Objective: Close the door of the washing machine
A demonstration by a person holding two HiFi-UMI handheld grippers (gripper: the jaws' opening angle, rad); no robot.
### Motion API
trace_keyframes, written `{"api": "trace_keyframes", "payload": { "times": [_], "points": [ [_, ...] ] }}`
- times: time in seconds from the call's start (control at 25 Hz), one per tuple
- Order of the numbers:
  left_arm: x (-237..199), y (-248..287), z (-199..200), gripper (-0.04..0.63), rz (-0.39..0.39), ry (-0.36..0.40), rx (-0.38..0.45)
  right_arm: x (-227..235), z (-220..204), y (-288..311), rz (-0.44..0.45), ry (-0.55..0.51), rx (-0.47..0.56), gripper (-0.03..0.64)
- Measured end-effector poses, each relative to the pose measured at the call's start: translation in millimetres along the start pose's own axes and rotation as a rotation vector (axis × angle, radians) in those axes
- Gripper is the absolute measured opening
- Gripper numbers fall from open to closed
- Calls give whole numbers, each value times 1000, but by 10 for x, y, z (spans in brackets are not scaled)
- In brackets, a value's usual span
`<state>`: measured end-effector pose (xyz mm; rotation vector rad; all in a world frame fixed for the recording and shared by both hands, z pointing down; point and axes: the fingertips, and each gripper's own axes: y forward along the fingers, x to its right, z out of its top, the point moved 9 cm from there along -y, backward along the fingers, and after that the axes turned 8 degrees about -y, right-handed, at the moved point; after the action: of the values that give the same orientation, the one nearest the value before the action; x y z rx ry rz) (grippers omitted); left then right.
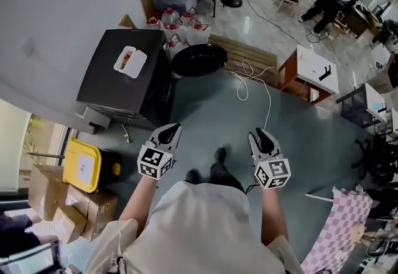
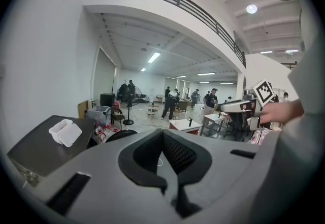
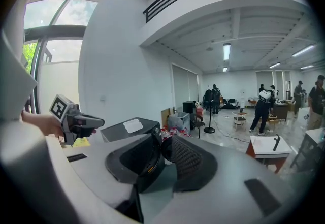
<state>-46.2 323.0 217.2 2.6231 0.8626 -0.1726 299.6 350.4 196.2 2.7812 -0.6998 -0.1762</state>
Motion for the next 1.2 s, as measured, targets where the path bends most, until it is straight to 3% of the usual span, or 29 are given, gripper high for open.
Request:
{"api": "trace_keyframes", "payload": {
  "times": [0.44,0.76,1.2],
  "points": [
    [-113,802,110,9,66,-28,-29,790,-80,796,97,9,-22,139],
    [-33,1503,275,9,161,-75,-33,1562,-109,1402,209,10,-56,140],
    [-159,1974,407,9,266,-124,-34,2038,-161,2090,323,15,-109,140]
  ]
}}
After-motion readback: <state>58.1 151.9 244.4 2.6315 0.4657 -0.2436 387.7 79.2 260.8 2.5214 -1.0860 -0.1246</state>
